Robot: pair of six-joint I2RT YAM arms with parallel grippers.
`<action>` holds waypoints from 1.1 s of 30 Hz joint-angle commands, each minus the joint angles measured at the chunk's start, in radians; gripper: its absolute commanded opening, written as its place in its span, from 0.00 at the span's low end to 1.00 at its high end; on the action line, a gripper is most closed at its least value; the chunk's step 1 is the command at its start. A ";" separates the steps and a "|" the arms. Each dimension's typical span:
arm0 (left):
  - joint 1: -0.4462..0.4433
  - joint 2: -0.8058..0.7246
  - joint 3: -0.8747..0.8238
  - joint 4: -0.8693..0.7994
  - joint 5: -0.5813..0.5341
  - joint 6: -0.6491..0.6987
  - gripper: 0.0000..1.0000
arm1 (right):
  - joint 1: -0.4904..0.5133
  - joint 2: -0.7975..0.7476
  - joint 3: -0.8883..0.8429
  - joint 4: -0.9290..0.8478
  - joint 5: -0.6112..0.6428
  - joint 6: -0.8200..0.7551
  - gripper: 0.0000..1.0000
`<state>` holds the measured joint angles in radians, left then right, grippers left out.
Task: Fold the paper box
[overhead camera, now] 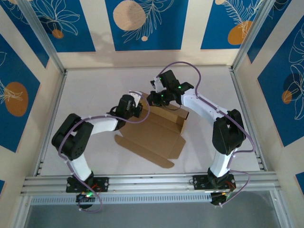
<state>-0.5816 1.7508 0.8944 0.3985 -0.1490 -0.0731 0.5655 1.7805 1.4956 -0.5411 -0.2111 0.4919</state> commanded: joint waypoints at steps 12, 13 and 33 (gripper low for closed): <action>-0.015 0.007 -0.006 0.022 -0.037 0.063 0.00 | -0.119 -0.019 0.076 -0.001 -0.041 0.160 0.20; -0.014 0.006 -0.004 0.019 -0.039 0.062 0.00 | -0.130 -0.009 0.084 -0.007 -0.042 0.175 0.20; 0.020 -0.303 -0.063 -0.141 0.032 -0.212 0.65 | -0.014 -0.112 0.157 -0.288 0.238 -0.151 0.13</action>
<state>-0.5785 1.5253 0.8505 0.3538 -0.1608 -0.1841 0.5320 1.7390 1.6188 -0.7555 -0.0246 0.4088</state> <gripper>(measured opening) 0.646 0.145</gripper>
